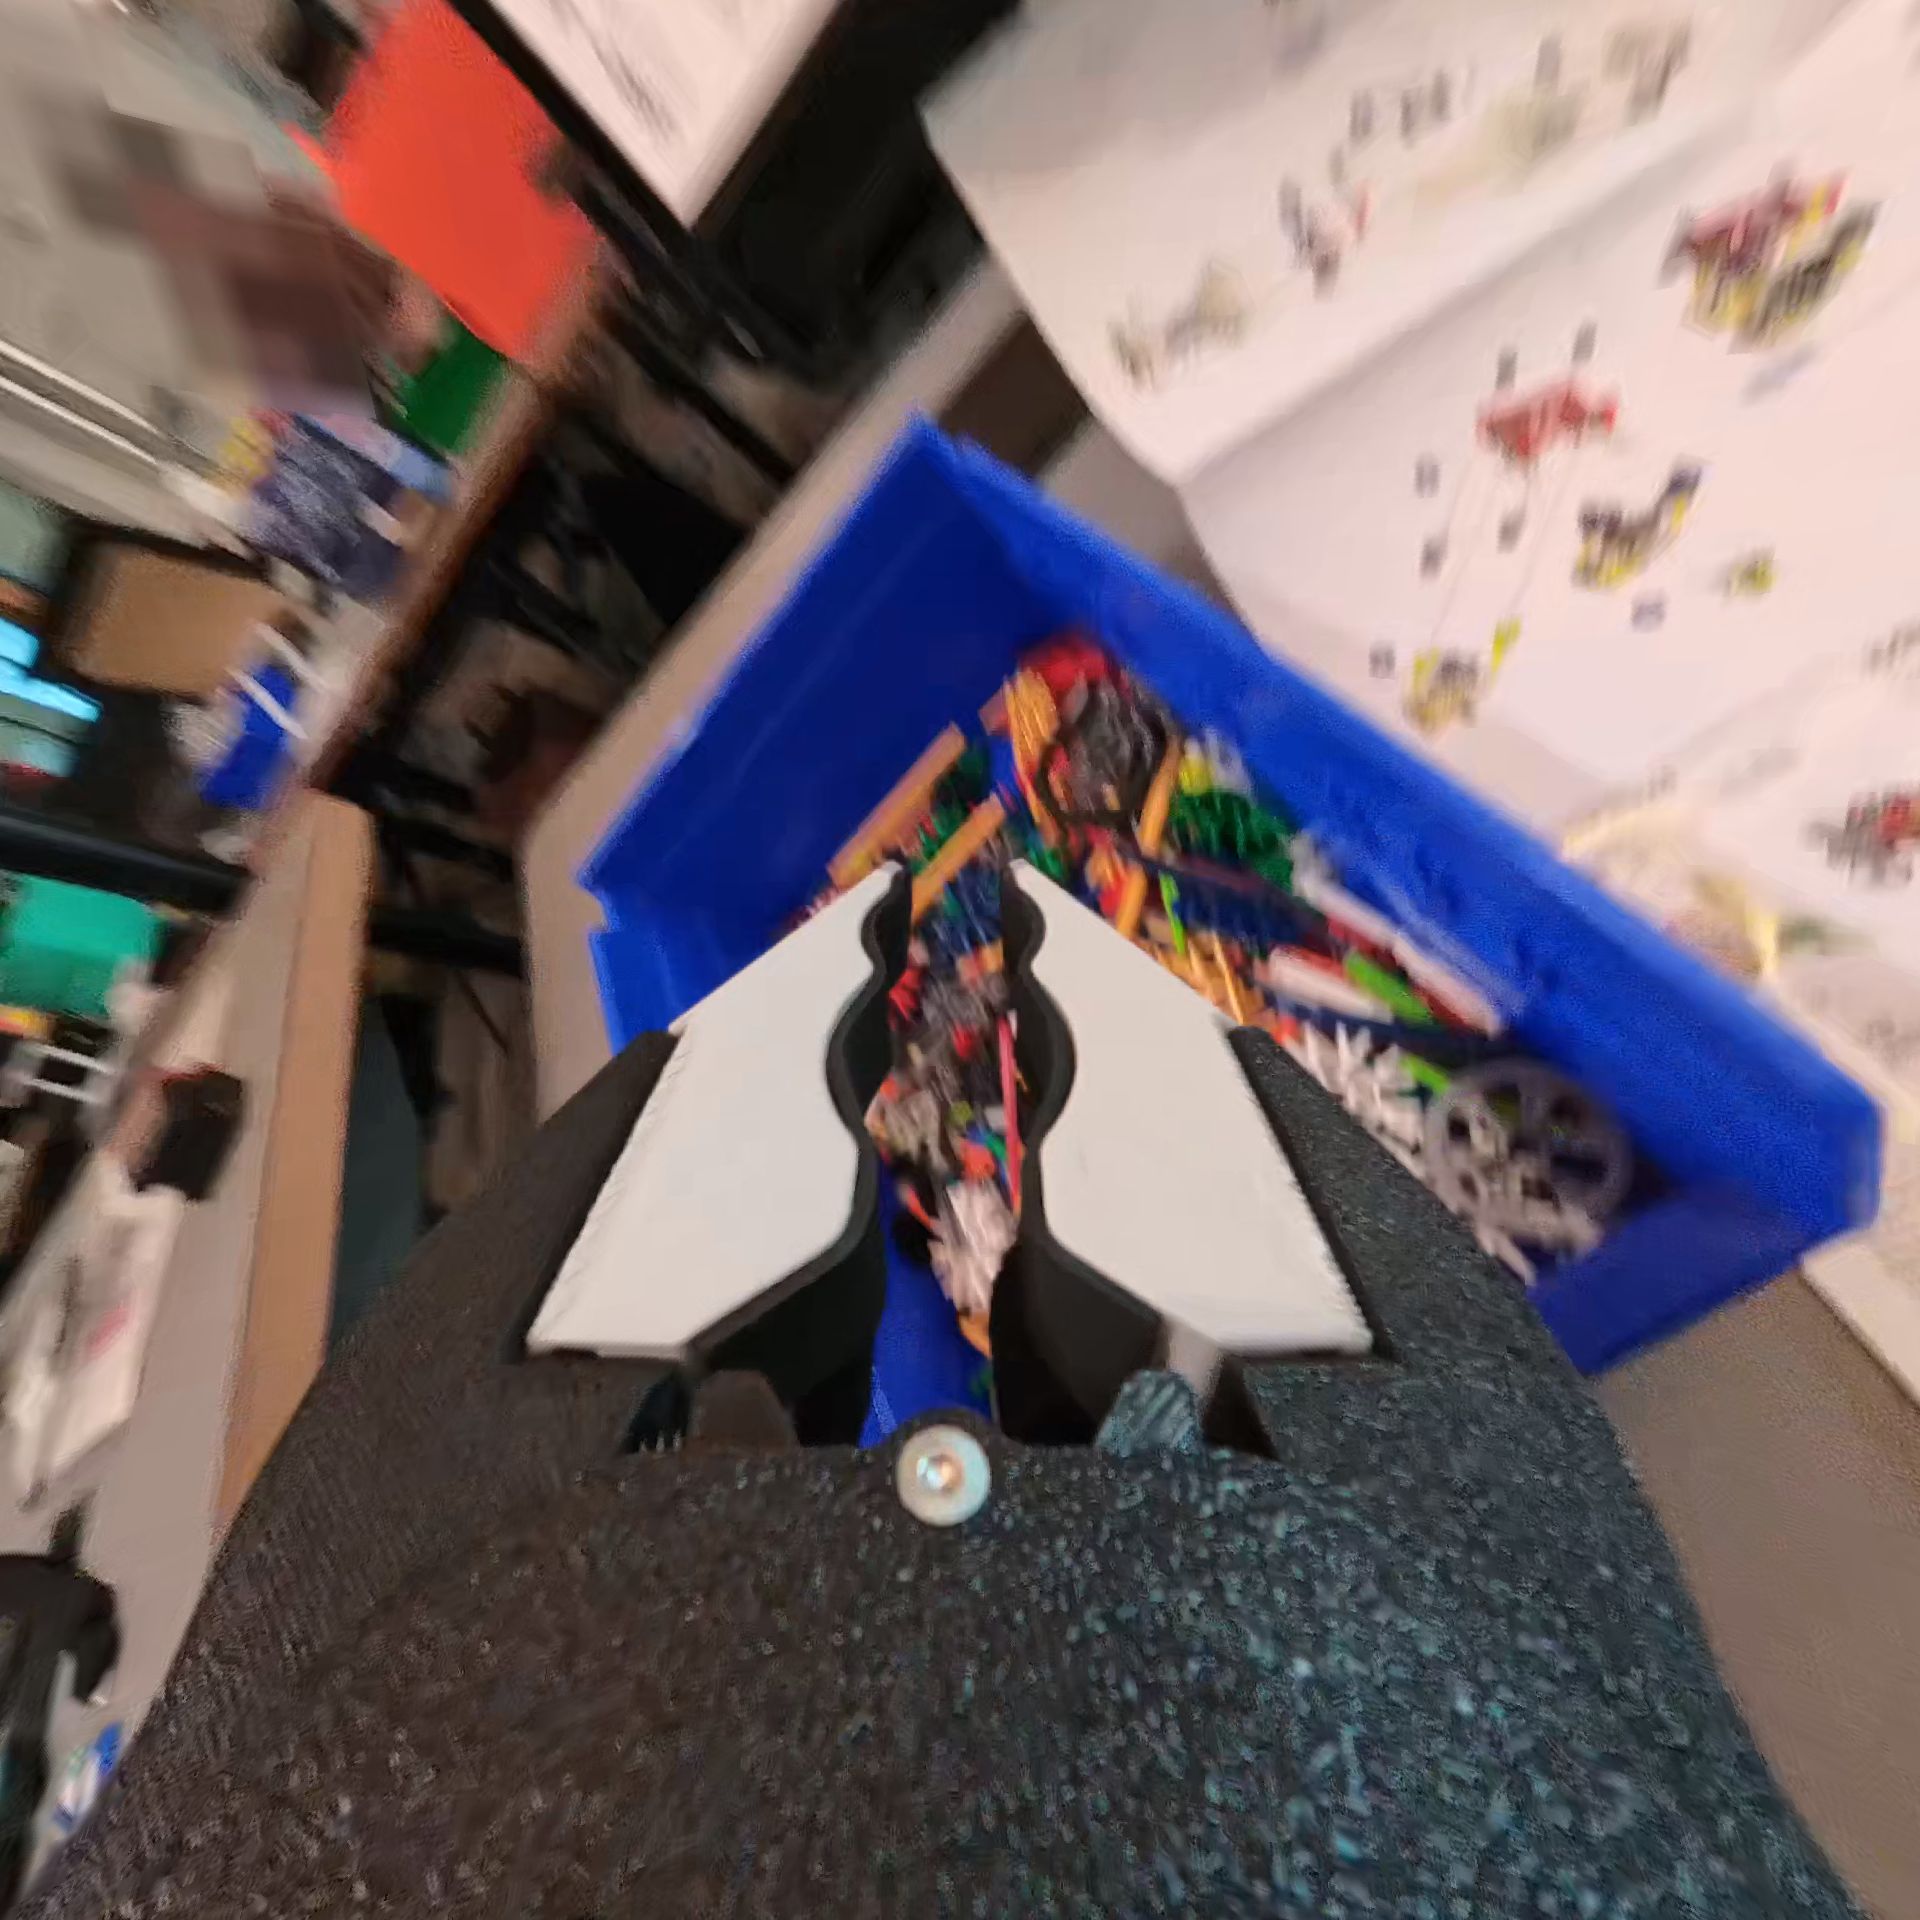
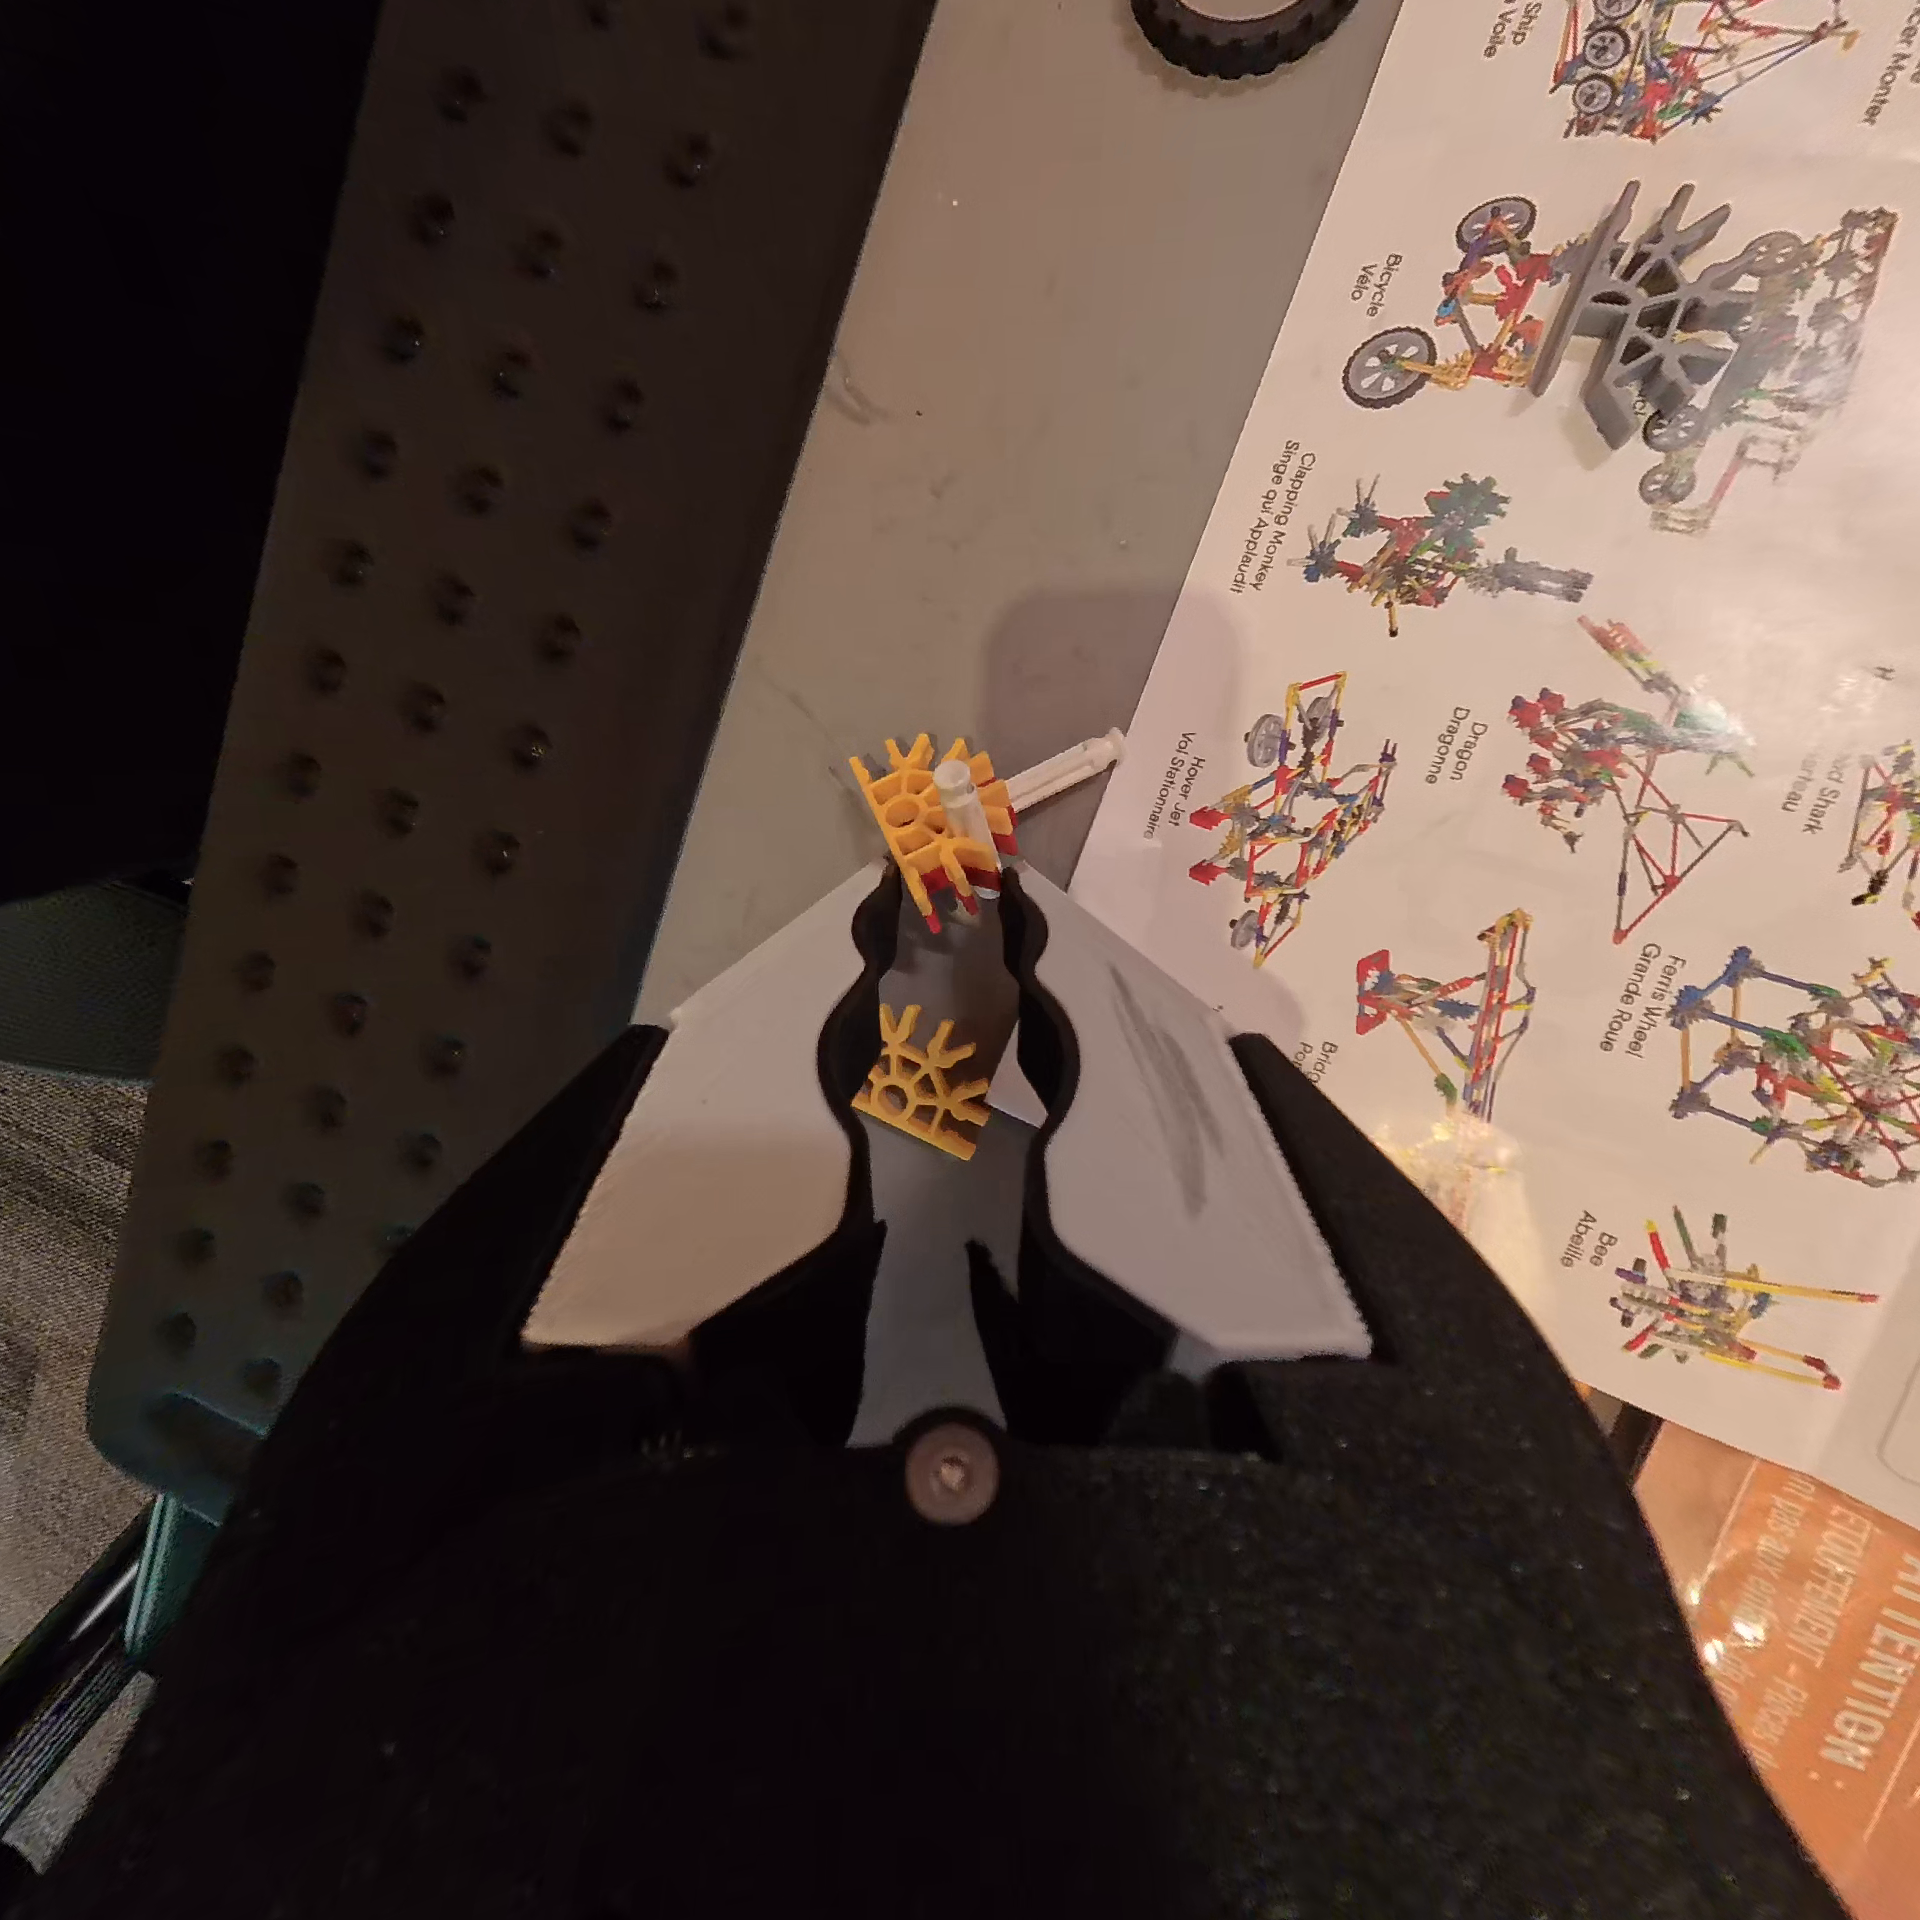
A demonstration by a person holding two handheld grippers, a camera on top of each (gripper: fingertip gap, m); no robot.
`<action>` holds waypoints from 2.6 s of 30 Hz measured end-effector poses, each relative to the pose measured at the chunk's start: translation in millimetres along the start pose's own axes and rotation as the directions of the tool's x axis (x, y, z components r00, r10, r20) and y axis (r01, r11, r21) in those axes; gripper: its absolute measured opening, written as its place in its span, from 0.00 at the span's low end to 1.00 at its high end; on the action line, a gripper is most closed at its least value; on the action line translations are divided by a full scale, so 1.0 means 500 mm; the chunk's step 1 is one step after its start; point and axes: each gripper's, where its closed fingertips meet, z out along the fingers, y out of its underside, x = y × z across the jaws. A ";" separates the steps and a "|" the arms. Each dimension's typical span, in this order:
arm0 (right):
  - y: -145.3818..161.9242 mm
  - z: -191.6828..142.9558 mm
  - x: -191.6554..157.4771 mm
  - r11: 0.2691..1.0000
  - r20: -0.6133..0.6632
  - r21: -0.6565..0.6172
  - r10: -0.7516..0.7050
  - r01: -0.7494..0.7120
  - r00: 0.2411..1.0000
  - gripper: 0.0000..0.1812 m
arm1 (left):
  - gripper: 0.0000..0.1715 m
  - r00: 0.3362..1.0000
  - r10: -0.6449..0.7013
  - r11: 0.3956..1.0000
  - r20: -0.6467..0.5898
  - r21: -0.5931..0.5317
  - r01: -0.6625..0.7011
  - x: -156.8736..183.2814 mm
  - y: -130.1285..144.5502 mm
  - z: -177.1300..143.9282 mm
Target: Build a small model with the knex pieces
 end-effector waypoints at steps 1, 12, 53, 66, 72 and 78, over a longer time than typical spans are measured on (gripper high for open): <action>0.000 -0.001 0.000 1.000 0.002 0.001 -0.001 0.001 1.000 0.10 | 0.10 0.998 -0.021 0.995 -0.060 -0.093 0.016 0.008 0.037 0.012; 0.001 -0.002 0.000 1.000 0.005 0.004 -0.007 0.007 1.000 0.10 | 0.14 0.978 -0.098 0.950 -0.186 -0.311 0.036 0.001 0.154 0.094; 0.014 0.001 0.009 0.999 0.029 0.015 0.030 -0.030 0.999 0.10 | 0.06 0.848 -0.188 0.891 -0.496 -0.449 -0.065 0.087 0.166 0.170; 0.014 0.001 0.008 1.000 0.031 0.014 0.026 -0.026 0.999 0.10 | 0.19 0.906 -0.167 0.925 -0.388 -0.380 0.008 0.044 0.129 0.200; 0.013 0.002 0.006 1.000 0.036 0.015 0.024 -0.025 0.999 0.10 | 0.28 0.831 -0.224 0.922 -0.509 -0.386 0.012 0.094 0.127 0.176; 0.013 0.002 0.006 0.999 0.041 0.024 0.031 -0.032 0.999 0.10 | 0.08 0.881 -0.142 0.907 -0.451 -0.415 -0.066 0.081 0.151 0.196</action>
